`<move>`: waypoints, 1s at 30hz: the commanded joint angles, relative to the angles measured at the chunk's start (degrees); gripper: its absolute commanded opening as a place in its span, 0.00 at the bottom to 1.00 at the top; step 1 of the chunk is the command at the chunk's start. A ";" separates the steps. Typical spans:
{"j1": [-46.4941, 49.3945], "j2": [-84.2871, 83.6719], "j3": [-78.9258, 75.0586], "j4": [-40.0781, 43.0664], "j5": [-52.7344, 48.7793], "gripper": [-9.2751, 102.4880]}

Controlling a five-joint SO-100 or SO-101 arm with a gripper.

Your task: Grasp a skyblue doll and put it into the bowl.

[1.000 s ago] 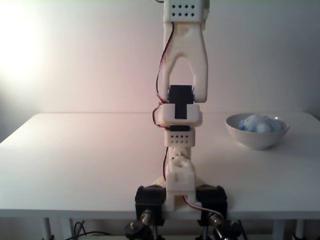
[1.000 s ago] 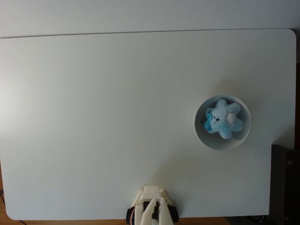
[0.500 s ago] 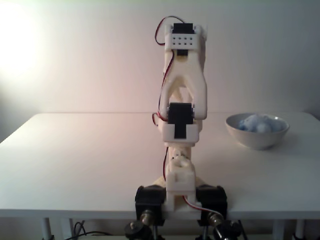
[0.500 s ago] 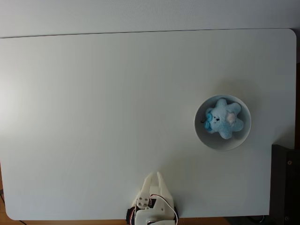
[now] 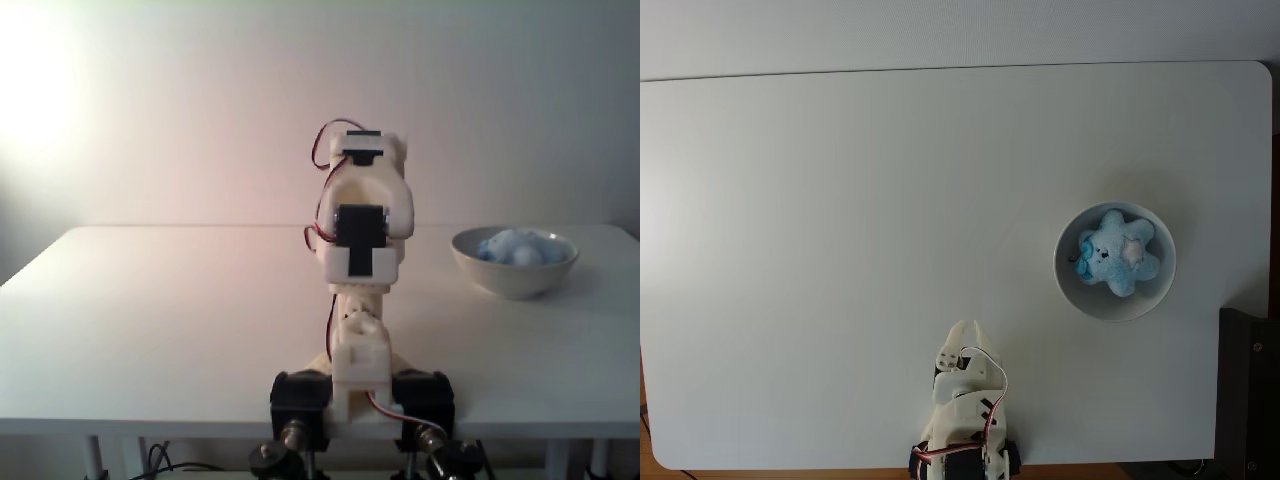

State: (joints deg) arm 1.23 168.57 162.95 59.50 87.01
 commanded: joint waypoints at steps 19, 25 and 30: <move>0.00 26.46 13.45 -0.97 -0.53 0.10; -0.18 26.46 14.33 -1.05 -0.53 0.10; 0.18 26.28 14.33 -1.05 -0.53 0.10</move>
